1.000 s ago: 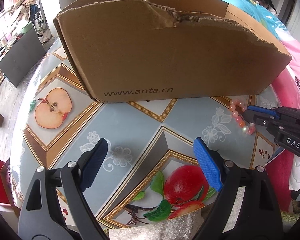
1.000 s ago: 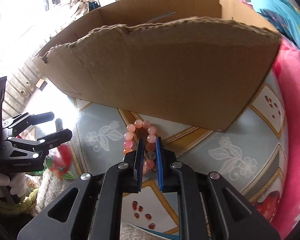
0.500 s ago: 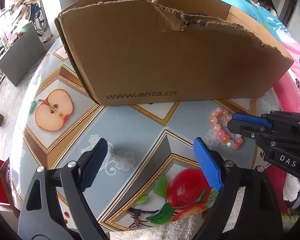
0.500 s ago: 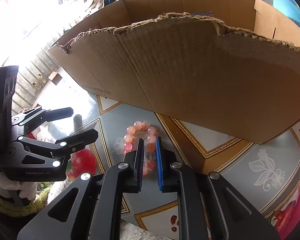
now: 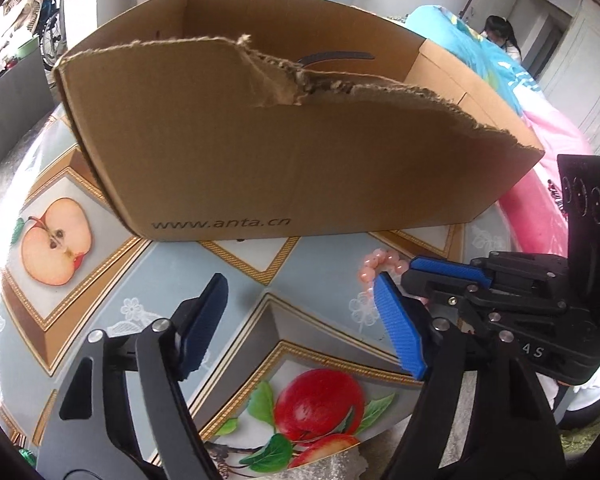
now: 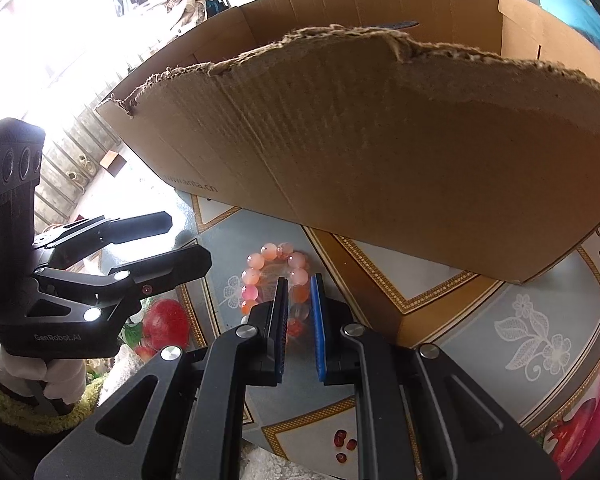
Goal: Organize jewelry
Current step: 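Close the right gripper on the pink bead bracelet, then lift the pink bead bracelet with the right gripper and carry it over the box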
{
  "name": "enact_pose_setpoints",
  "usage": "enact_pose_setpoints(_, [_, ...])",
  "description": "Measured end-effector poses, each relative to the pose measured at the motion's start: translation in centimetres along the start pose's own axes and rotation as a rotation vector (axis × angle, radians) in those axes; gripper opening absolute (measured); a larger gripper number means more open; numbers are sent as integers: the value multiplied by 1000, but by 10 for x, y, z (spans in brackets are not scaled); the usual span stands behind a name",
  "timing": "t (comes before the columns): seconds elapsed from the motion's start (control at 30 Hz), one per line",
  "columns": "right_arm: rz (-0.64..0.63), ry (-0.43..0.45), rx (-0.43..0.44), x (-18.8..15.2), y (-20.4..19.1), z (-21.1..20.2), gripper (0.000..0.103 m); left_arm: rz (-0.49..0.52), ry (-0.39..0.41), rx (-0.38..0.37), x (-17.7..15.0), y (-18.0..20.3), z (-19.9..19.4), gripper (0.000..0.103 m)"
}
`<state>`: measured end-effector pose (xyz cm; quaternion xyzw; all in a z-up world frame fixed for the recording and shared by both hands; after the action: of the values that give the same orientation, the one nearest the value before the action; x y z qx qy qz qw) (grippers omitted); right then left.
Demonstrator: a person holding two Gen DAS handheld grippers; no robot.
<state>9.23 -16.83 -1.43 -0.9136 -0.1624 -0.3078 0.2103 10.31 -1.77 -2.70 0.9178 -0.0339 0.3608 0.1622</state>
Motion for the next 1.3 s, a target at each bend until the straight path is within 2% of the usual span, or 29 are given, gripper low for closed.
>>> enact_pose_setpoints(0.17, [-13, 6, -8, -3, 5, -6, 11, 37, -19, -72, 5, 18, 12, 47])
enact_pose_setpoints(0.23, [-20, 7, -14, -4, 5, -8, 11, 64, -32, -87, 4, 26, 19, 43])
enact_pose_setpoints(0.37, [-14, 12, -11, -6, 8, -11, 11, 134, -35, -72, 5, 41, 30, 30])
enact_pose_setpoints(0.6, [-41, 23, -20, -7, 6, -13, 11, 260, -18, -25, -2, 56, 30, 15])
enact_pose_setpoints(0.63, [-46, 27, -19, -7, 5, -12, 11, 268, -16, -27, -3, 58, 30, 10])
enact_pose_setpoints(0.87, [-25, 48, 15, -6, 2, -22, 10, 280, 19, -41, 0, 65, 13, 9])
enact_pose_setpoints(0.97, [-31, 84, 22, 1, 0, -41, 10, 250, 54, -92, 11, 65, -11, 9])
enact_pose_setpoints(1.2, [-95, 254, 25, 45, -16, -105, 10, 289, 221, -184, 60, 77, -80, 9])
enact_pose_setpoints(1.3, [-130, 321, 20, 71, -16, -122, 10, 315, 283, -226, 89, 92, -92, 9])
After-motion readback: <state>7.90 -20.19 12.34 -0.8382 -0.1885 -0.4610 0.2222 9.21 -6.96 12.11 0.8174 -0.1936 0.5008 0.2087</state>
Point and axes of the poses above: each gripper's, at about its wrist camera, not at the fingertips, and z roughly the way its jaws point, y to its right, x to its top, the point moved 2 cm from there along z, roughly the way its jaws point, and after that the axes turned 10 degrees about y, right-handed, at the moved point
